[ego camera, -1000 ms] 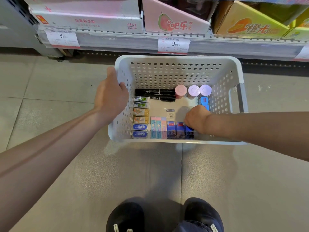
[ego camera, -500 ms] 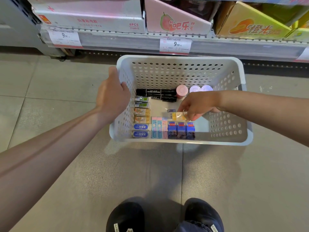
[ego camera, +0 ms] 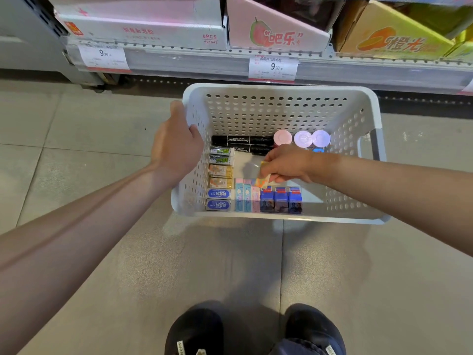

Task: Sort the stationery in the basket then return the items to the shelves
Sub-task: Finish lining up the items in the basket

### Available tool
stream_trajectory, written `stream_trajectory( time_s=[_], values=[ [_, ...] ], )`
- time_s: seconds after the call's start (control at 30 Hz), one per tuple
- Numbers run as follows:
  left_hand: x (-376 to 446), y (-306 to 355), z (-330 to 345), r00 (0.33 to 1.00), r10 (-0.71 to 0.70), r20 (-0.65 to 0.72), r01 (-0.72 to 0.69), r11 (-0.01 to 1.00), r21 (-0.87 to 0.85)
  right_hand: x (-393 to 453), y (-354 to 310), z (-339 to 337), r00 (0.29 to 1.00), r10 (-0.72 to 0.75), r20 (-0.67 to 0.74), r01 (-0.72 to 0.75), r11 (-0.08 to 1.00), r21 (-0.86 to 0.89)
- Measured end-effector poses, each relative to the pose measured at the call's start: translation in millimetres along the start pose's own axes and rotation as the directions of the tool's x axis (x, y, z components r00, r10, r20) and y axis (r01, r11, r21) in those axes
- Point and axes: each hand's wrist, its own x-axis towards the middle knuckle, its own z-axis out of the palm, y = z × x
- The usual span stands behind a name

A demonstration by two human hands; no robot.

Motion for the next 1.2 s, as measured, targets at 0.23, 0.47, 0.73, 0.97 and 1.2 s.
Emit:
stream_trajectory(
  time_s=[0.23, 0.47, 0.73, 0.97, 1.2],
  values=[
    [-1.2, 1.6, -1.6, 1.0, -0.002, 0.015, 0.002, 1.0, -0.01, 19.7, -11.0, 40.3, 0.986, 0.163, 0.036, -0.163, 0.892, 0.421],
    [-1.2, 2.1, -2.2, 1.0, -0.002, 0.013, 0.002, 1.0, 0.001, 38.7, -14.8, 57.6, 0.971, 0.234, -0.043, -0.223, 0.958, 0.177],
    [-0.7, 0.7, -1.2, 1.0, 0.009, 0.01, -0.009, 1.0, -0.012, 62.6, -14.2, 72.8, 0.965, 0.23, -0.126, -0.211, 0.966, 0.148],
    [-0.5, 0.6, 1.1, 1.0, 0.002, -0.005, -0.002, 1.0, 0.001, 58.4, -11.7, 68.6, 0.992, 0.107, -0.065, -0.111, 0.991, -0.072],
    [-1.0, 0.7, 1.7, 1.0, -0.011, -0.011, 0.011, 1.0, 0.008, 48.0, -16.3, 66.3, 0.975, 0.215, 0.061, -0.217, 0.846, 0.487]
  ],
)
